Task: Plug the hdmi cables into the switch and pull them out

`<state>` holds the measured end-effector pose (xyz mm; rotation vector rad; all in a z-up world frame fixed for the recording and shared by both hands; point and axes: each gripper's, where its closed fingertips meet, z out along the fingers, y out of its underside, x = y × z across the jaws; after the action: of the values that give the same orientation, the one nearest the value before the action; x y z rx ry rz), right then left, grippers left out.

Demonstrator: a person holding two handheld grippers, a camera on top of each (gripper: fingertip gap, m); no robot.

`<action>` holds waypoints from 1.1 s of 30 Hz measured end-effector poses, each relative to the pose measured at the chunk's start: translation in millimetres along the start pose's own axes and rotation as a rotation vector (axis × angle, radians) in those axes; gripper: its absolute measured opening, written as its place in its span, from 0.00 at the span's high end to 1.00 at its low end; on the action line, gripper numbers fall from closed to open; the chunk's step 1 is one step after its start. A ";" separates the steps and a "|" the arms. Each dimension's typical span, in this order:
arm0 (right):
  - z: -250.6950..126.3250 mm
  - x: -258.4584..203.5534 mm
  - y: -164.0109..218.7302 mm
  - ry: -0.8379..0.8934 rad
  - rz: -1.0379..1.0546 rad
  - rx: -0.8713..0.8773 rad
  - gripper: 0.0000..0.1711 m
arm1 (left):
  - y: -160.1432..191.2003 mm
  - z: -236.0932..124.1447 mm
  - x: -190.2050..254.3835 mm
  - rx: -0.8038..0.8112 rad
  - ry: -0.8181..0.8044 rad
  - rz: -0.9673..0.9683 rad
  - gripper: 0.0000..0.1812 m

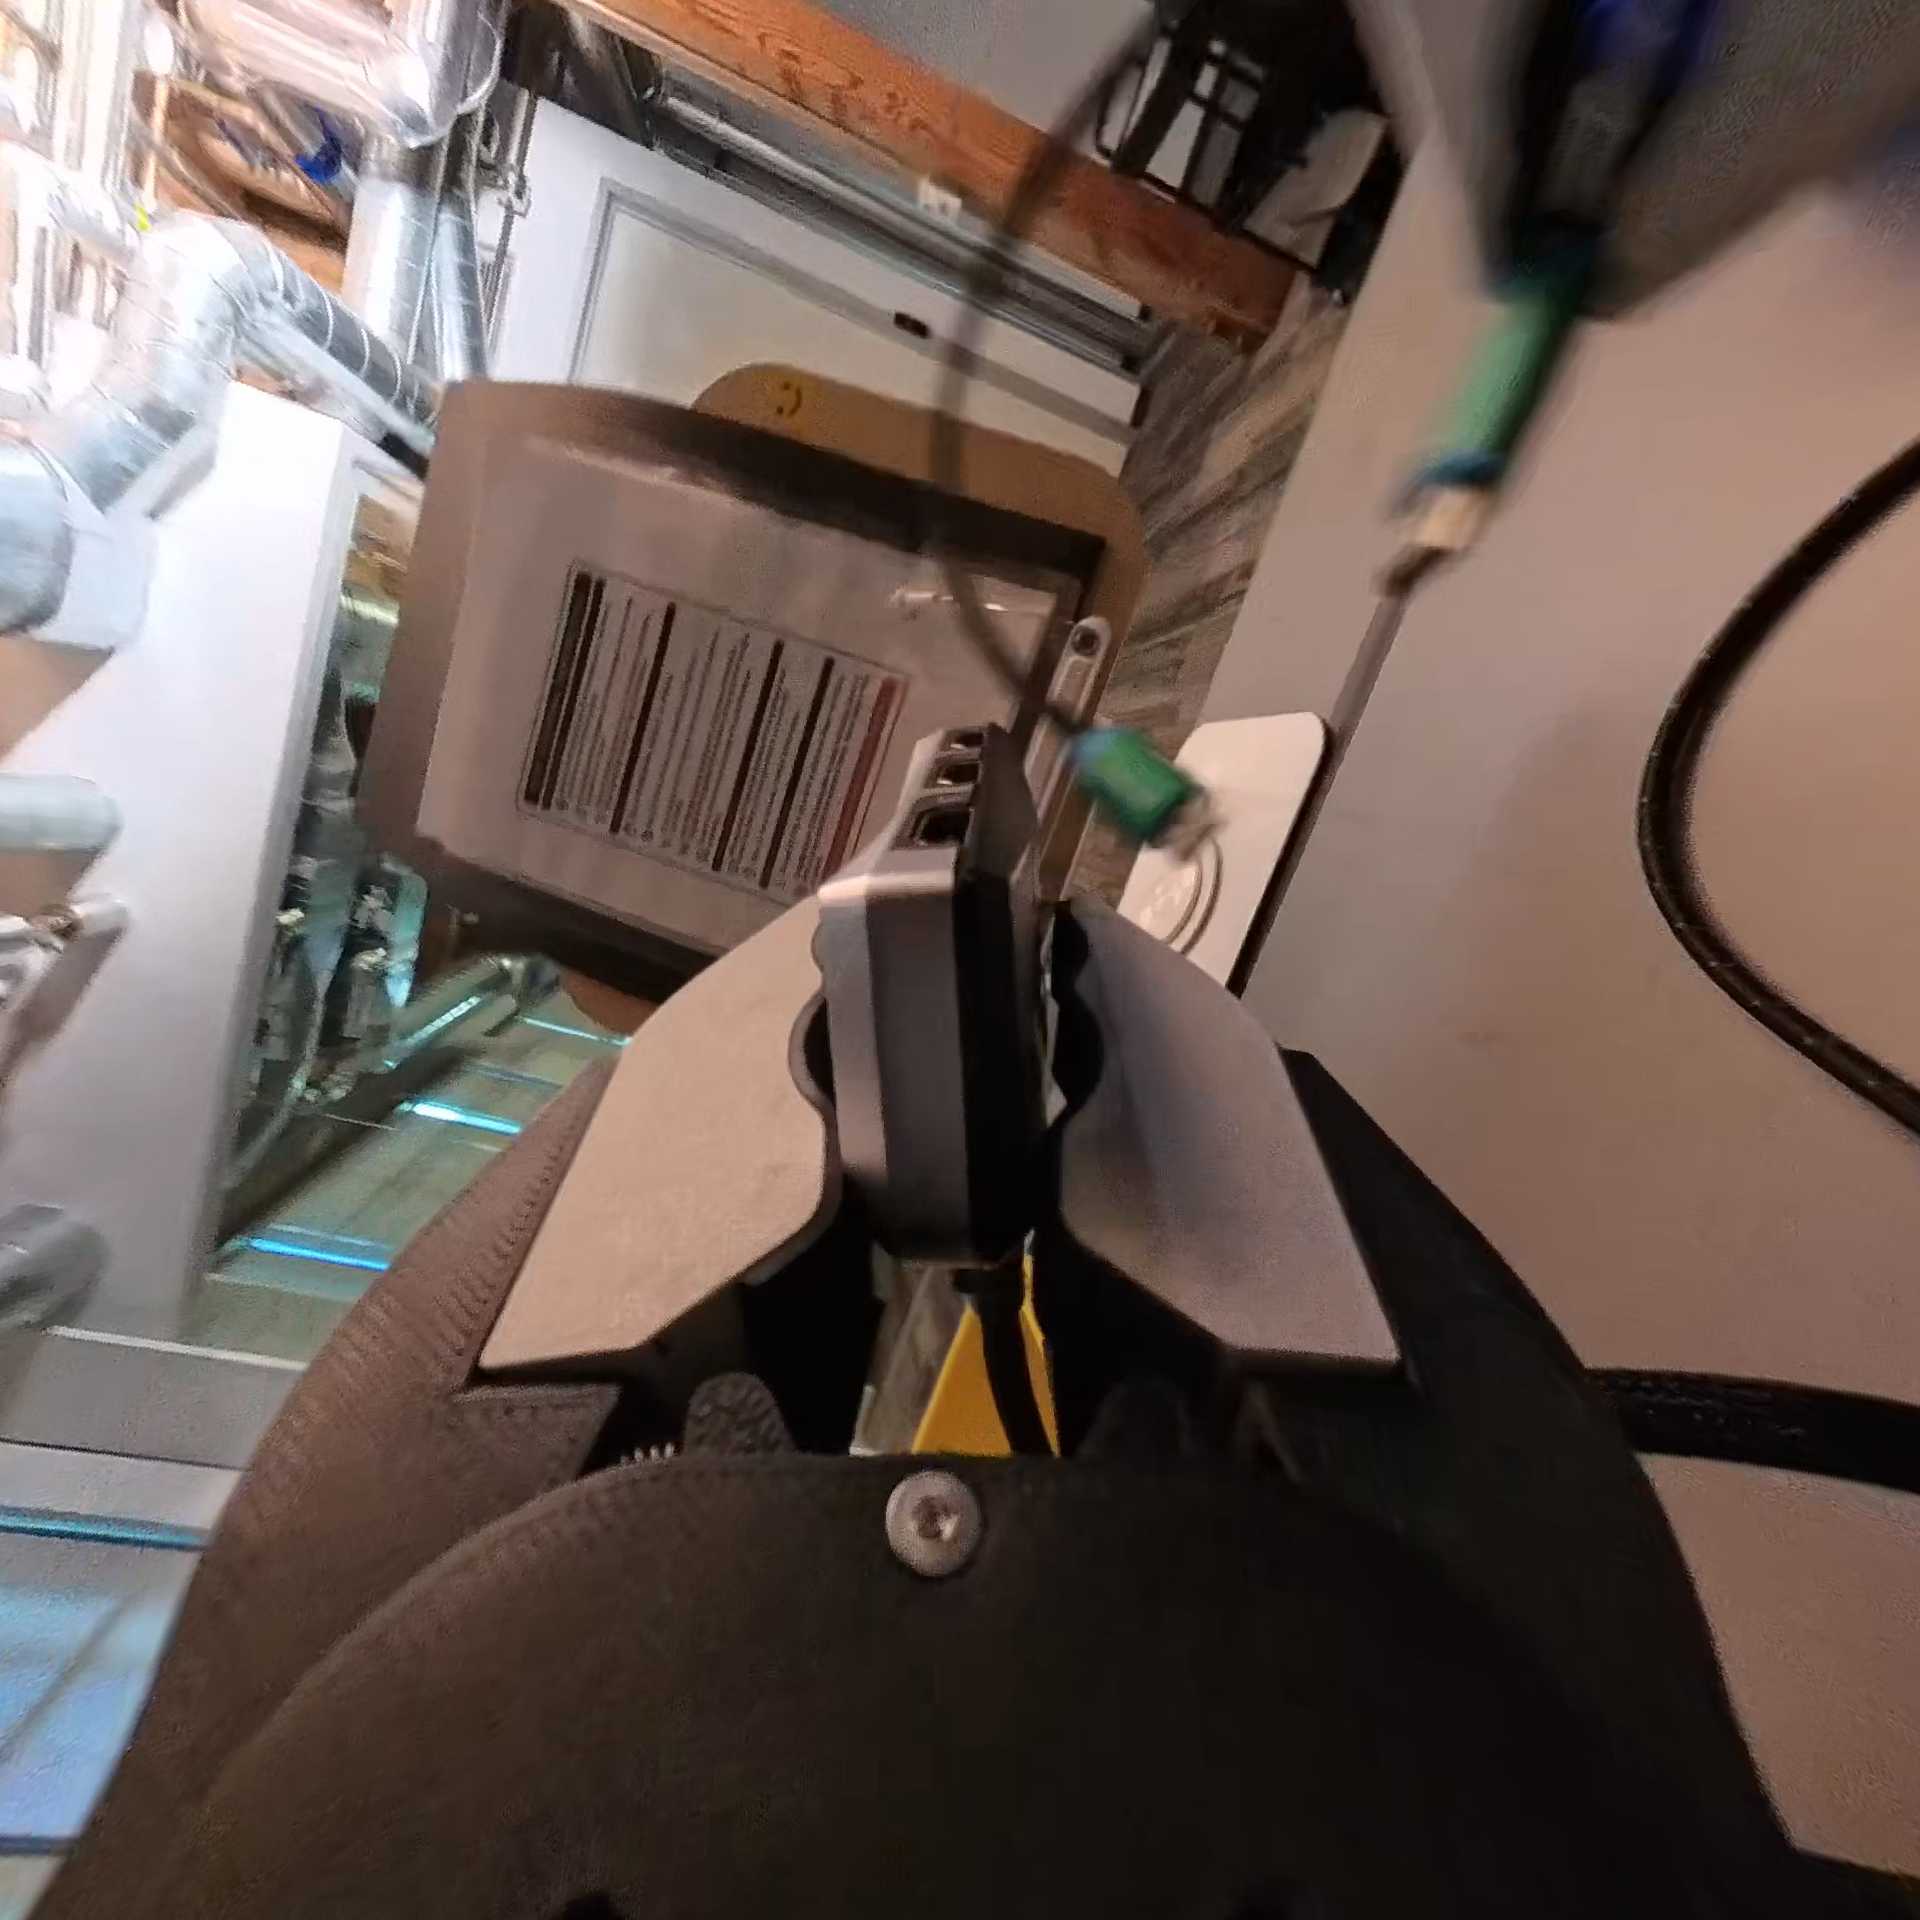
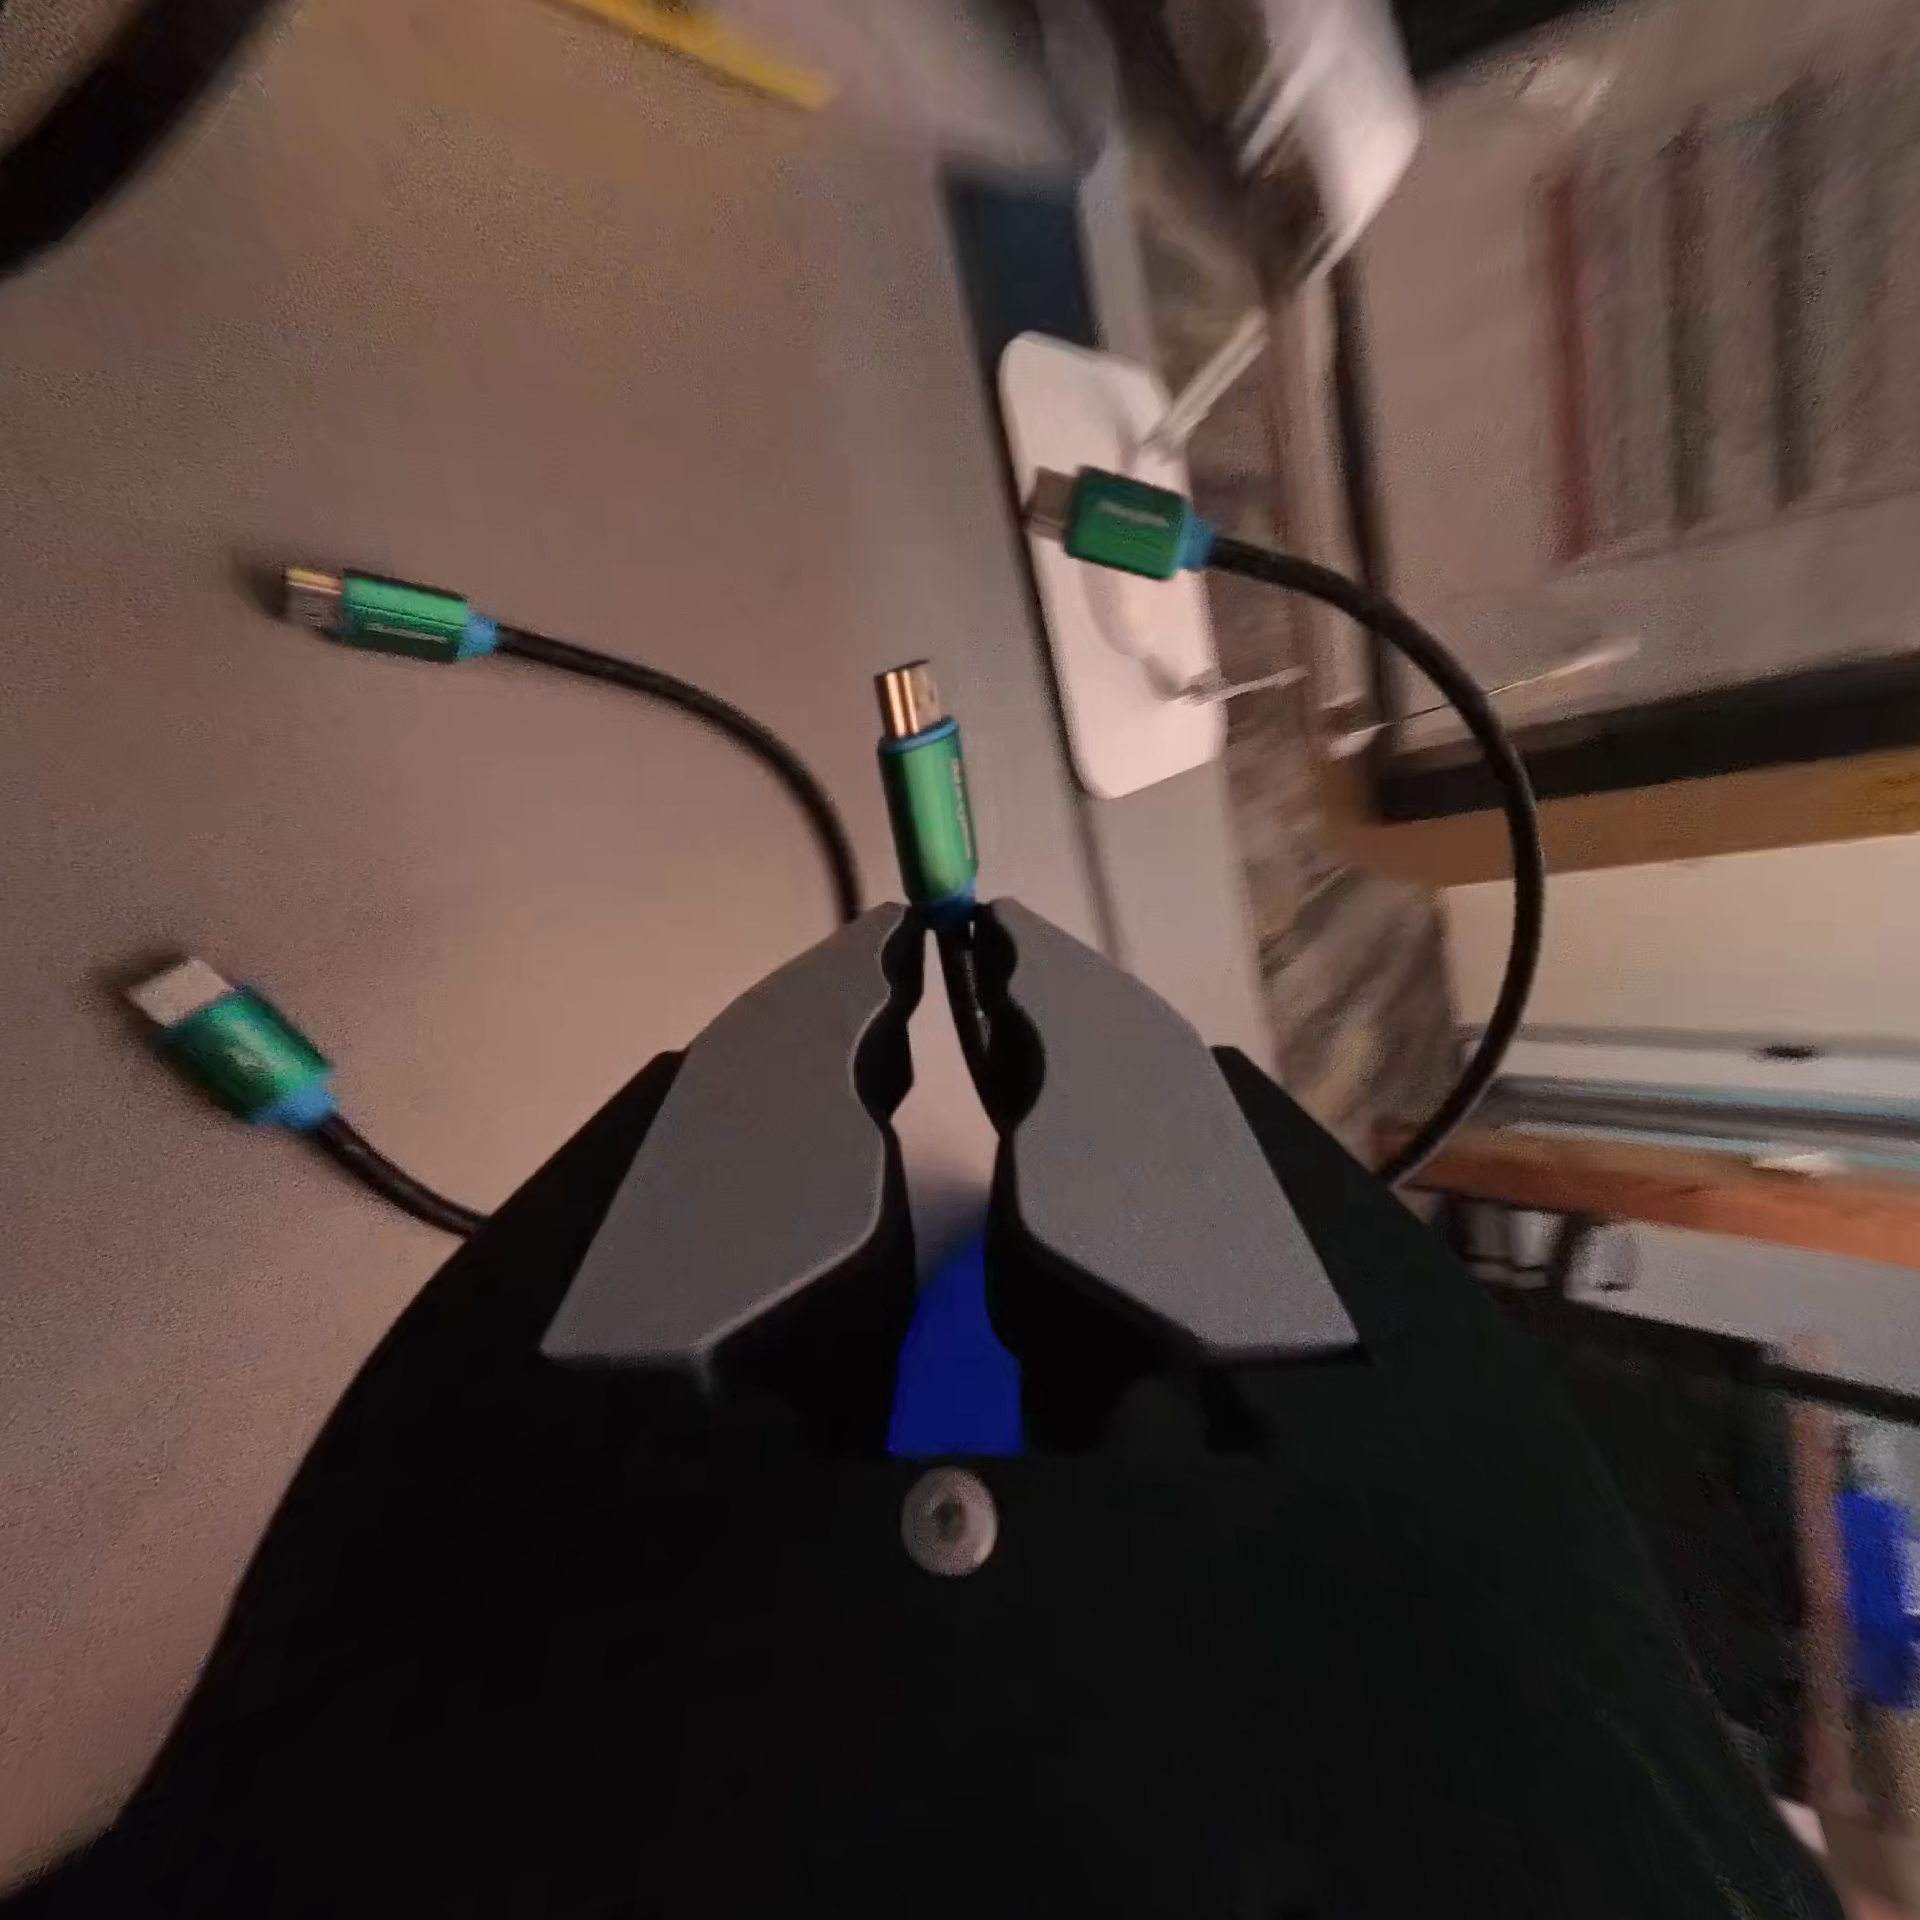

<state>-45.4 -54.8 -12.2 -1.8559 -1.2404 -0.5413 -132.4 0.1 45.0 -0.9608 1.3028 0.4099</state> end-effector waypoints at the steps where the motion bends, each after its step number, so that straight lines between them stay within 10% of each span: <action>1: 14.8 -15.2 7.2 -0.038 0.050 -0.021 0.94 | 4.0 -1.4 -7.7 0.001 -0.005 -0.041 0.80; 7: 70.7 -88.9 40.2 -0.172 0.256 -0.191 0.94 | 8.1 -13.7 -39.3 0.026 -0.006 -0.183 0.80; 14: 70.0 -136.7 9.6 -0.681 0.479 0.022 0.89 | 9.9 -16.2 -40.3 0.016 0.024 -0.190 0.80; 33: 79.0 -134.3 4.6 -0.872 0.709 0.090 0.91 | 6.4 -11.7 -28.1 0.013 0.073 -0.161 0.80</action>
<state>-104.8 -65.1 -156.0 -2.3457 -0.9476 0.7682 -151.8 1.5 69.3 -1.0692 1.2815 0.2443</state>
